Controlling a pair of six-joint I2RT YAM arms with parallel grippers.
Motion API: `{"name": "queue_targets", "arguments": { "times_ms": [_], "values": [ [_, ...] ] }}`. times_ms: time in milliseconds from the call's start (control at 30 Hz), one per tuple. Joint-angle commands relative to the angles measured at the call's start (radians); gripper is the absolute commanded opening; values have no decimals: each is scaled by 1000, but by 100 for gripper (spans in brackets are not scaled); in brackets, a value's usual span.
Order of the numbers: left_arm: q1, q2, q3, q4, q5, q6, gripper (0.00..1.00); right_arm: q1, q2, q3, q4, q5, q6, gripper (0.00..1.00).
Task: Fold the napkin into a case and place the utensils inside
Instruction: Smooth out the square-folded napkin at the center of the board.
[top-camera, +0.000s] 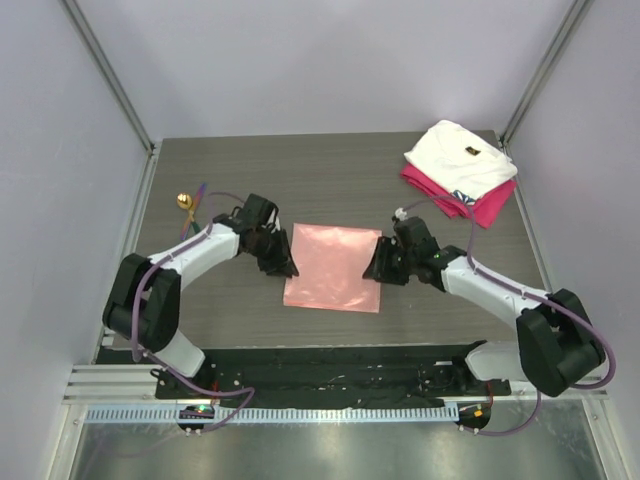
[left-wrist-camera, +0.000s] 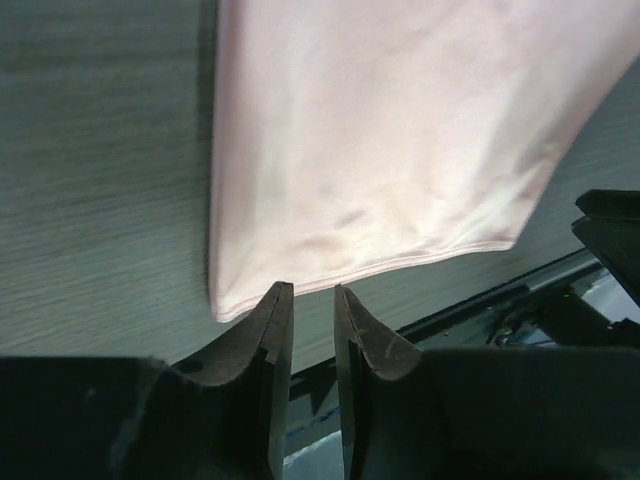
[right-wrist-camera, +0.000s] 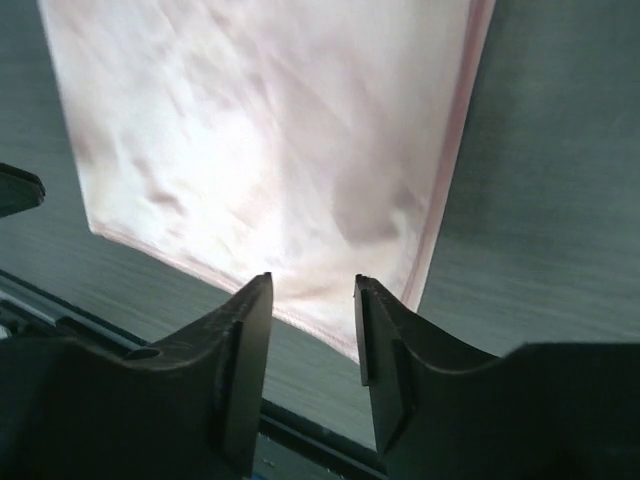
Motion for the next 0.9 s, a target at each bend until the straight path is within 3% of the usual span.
{"name": "queue_targets", "arguments": {
  "times_ms": [0,167,267,400,667,867],
  "values": [
    [28,40,182,-45,-26,36,27,-60,84,200,-20,47,-105,51],
    [57,229,377,-70,-19,47,18,-152,240,341,-26,37,-171,50],
    [58,263,388,-49,-10,36,17,-181,328,421,-25,57,-200,42],
    [57,228,309,-13,22,21,16,-209,418,508,-26,58,-220,36],
    [43,44,84,11,39,27,16,-224,543,562,-19,81,-240,33],
    [43,16,-20,40,8,36,16,-228,581,581,-17,104,-248,29]
  ]
}}
